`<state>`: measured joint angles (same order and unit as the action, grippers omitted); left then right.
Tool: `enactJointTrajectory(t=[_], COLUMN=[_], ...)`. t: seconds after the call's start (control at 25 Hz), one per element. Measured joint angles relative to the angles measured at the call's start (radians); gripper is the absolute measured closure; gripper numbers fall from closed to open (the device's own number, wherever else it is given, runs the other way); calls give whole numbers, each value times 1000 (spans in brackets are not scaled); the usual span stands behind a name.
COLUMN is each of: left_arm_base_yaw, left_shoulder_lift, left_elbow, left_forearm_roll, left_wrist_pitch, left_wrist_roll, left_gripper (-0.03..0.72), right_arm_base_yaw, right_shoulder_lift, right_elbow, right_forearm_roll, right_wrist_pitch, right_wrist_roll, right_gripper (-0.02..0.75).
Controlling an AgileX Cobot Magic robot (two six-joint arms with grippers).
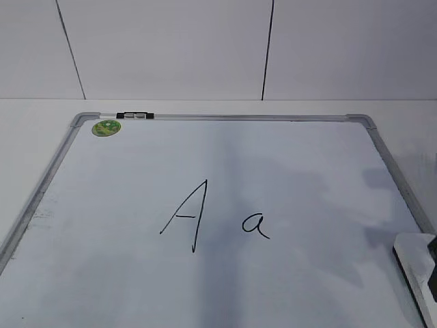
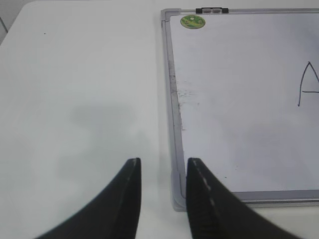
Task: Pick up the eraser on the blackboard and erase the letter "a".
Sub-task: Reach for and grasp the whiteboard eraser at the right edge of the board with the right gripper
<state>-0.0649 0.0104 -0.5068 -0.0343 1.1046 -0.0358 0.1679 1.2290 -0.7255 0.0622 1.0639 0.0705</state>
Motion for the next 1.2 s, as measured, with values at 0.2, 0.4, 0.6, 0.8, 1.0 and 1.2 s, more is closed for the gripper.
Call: enactJointTrajectory(t=[0.2, 0.4, 0.6, 0.8, 1.0, 1.2], left_arm_base_yaw=[0, 0, 0, 0, 0, 0], left_shoulder_lift=[0, 0, 0, 0, 0, 0], left_elbow=[0, 0, 0, 0, 0, 0], left_forearm_roll=[0, 0, 0, 0, 0, 0], left_wrist_pitch=[0, 0, 0, 0, 0, 0], left_wrist_roll=[0, 0, 0, 0, 0, 0], left_gripper=[454, 454, 454, 454, 454, 454], right_arm_base_yaw=[9, 9, 9, 9, 9, 9], right_shoulder_lift=[48, 59, 59, 59, 75, 151], right_elbow=[0, -1, -1, -1, -3, -4], right_forearm_roll=[-8, -17, -54, -62, -62, -62], right_wrist_pitch=[-16, -27, -31, -31, -69, -78], right_wrist_roll=[46, 90, 101, 102, 115, 120], right_gripper=[199, 198, 106, 61, 60, 60])
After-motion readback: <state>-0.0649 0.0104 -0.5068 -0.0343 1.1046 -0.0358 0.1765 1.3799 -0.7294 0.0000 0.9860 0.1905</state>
